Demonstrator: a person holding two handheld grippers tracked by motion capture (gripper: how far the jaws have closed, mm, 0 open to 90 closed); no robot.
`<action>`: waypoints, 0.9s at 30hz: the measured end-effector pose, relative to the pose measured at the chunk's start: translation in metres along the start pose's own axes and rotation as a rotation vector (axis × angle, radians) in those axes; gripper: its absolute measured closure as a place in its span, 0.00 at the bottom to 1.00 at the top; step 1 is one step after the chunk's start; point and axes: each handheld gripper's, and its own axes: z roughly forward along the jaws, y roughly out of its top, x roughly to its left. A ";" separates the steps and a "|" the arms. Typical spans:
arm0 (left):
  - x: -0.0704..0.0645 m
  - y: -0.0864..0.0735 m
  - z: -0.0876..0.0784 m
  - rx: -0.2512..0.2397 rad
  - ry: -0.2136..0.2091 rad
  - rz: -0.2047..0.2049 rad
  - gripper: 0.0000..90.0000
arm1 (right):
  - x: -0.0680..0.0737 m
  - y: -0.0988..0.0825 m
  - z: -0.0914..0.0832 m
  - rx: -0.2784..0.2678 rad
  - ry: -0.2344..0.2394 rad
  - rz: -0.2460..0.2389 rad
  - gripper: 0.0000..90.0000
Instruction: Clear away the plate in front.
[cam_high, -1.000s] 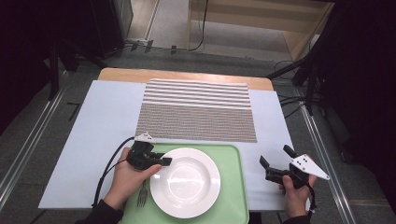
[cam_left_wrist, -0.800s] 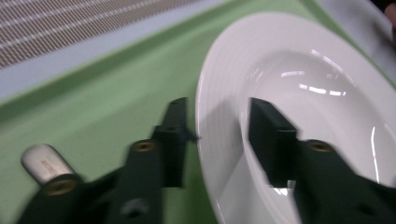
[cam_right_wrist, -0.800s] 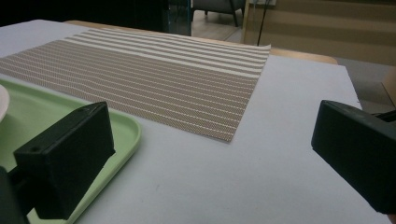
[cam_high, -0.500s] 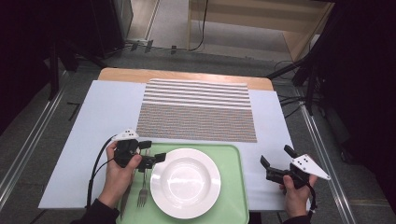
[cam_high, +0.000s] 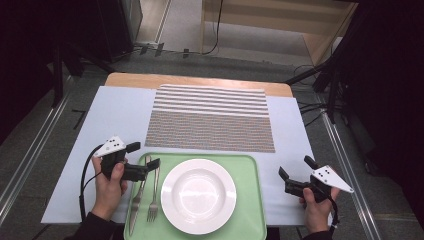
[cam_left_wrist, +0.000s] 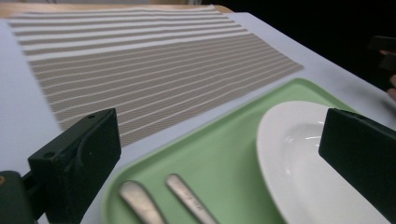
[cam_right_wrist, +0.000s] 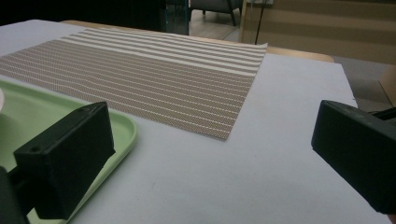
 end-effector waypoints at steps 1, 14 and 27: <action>0.002 -0.001 -0.003 -0.002 0.009 0.011 0.00 | -0.001 0.000 0.000 -0.002 -0.003 -0.007 0.00; 0.026 -0.018 -0.035 -0.031 0.112 0.047 0.00 | 0.000 -0.001 0.000 0.007 -0.003 0.005 0.00; 0.042 -0.034 -0.060 -0.042 0.156 0.072 0.00 | -0.001 -0.003 0.001 0.011 -0.004 0.004 0.00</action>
